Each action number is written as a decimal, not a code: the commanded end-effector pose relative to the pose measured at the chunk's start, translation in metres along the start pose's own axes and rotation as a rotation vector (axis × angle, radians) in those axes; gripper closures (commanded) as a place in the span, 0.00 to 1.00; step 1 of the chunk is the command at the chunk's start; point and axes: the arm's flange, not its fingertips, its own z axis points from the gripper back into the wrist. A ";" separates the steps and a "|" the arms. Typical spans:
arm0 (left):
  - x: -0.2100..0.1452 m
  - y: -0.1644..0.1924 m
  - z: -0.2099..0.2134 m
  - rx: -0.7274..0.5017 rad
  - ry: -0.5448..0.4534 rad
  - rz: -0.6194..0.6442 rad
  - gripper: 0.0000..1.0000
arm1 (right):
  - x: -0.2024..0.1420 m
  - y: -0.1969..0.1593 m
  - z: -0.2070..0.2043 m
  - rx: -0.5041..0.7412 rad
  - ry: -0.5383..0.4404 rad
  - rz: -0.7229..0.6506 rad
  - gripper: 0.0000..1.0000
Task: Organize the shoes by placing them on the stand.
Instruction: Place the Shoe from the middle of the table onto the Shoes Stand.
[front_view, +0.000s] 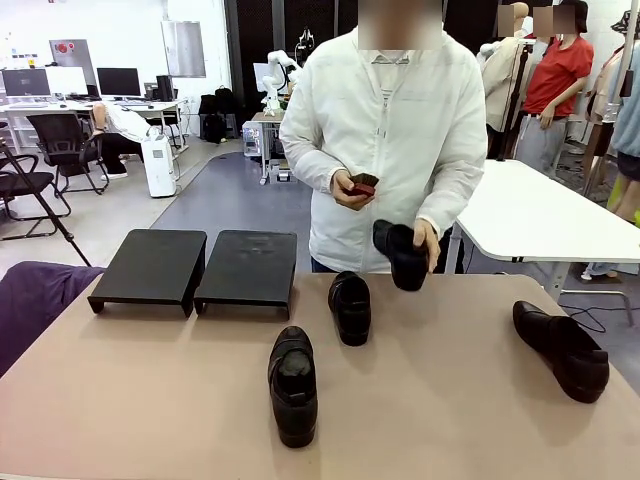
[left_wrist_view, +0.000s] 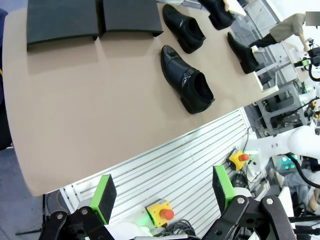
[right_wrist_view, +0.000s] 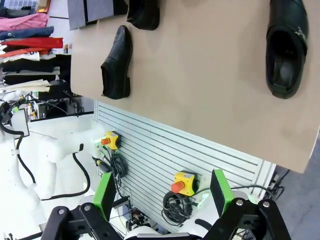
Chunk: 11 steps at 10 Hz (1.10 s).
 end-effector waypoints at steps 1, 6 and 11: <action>0.000 0.000 0.000 0.000 0.000 0.000 0.00 | -0.004 -0.003 0.001 -0.004 0.011 0.028 0.00; 0.080 -0.234 -0.214 0.229 0.456 -0.016 0.00 | -0.004 -0.003 0.001 -0.004 0.011 0.028 0.00; 0.043 -0.266 -0.278 0.257 0.468 0.017 0.00 | -0.004 -0.003 0.001 -0.004 0.011 0.028 0.00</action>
